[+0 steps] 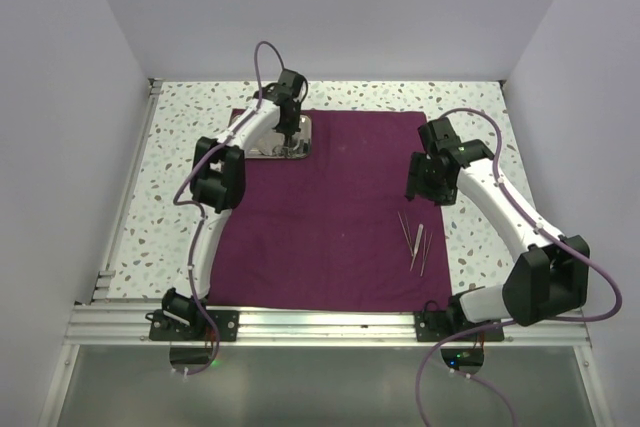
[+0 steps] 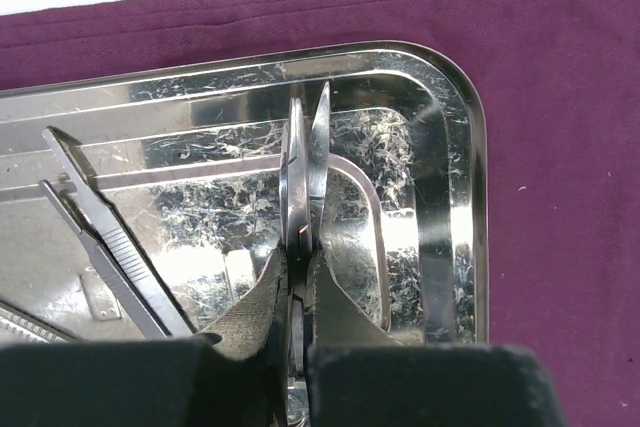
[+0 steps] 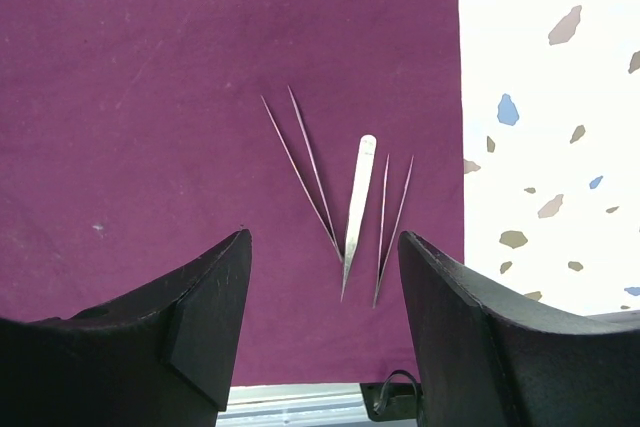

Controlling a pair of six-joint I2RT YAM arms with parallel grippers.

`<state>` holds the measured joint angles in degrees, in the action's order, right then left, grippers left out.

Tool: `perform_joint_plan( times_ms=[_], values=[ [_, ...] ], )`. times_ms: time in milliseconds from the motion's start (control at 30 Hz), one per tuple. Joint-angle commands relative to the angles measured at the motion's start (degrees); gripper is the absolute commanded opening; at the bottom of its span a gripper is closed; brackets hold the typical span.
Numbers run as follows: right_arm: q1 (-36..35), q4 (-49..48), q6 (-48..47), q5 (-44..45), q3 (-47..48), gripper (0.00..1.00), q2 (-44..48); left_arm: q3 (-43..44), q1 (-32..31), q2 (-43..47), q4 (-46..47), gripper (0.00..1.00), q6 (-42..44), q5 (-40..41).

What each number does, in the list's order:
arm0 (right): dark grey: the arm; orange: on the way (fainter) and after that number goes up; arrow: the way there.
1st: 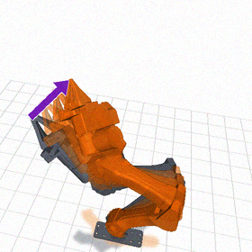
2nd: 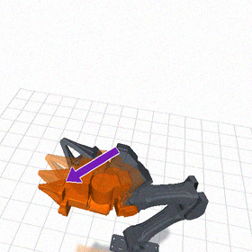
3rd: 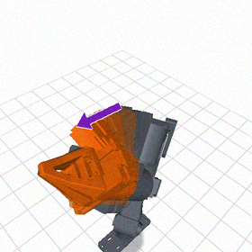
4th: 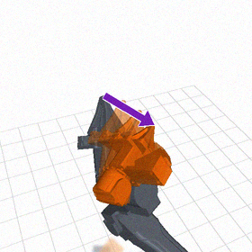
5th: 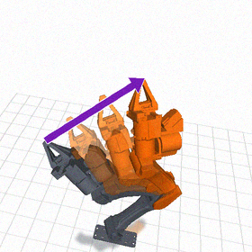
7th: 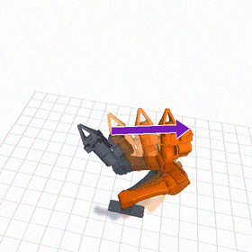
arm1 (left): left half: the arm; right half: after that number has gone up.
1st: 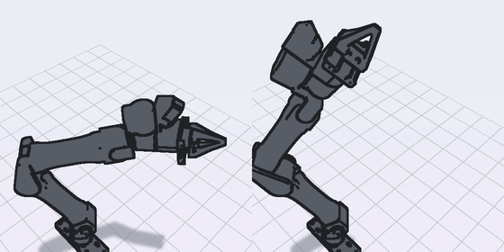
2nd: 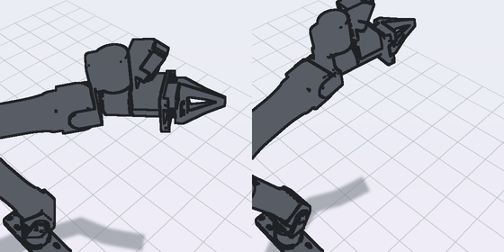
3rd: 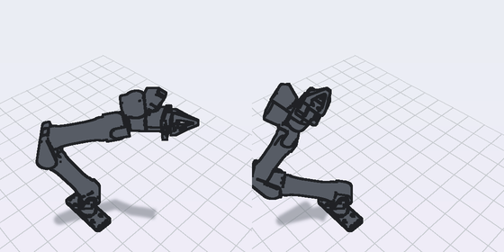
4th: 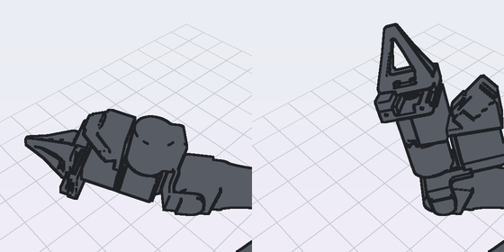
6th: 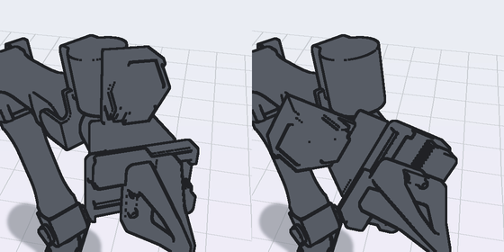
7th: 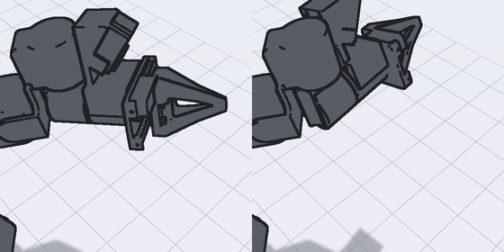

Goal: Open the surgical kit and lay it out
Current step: Pick up the medical item from the container.

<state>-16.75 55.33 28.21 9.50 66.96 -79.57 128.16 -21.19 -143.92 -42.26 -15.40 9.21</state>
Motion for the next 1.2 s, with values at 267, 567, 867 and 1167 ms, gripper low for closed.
perform_joint_plan(
  times_ms=[267, 567, 867, 1167],
  values=[
    [0.1, 0.0, -0.5, -0.4, 1.9, 0.64, -0.1, 0.3, 1.2, 0.6, -1.2, 0.00, 0.2, -1.8],
    [0.1, -0.7, -0.9, -2.2, 1.1, 0.63, 0.9, 0.3, 1.7, 8.5, 0.2, 0.00, -1.1, -3.0],
    [0.1, -0.9, -1.8, -3.3, 0.2, 0.64, 2.9, -1.6, 1.7, 12.8, -1.1, 0.00, -3.1, -2.5],
    [0.1, -1.3, -1.9, -6.2, -1.7, 0.64, 5.2, -4.6, 1.7, 11.1, -1.7, 0.00, -3.1, -1.7]
  ],
)
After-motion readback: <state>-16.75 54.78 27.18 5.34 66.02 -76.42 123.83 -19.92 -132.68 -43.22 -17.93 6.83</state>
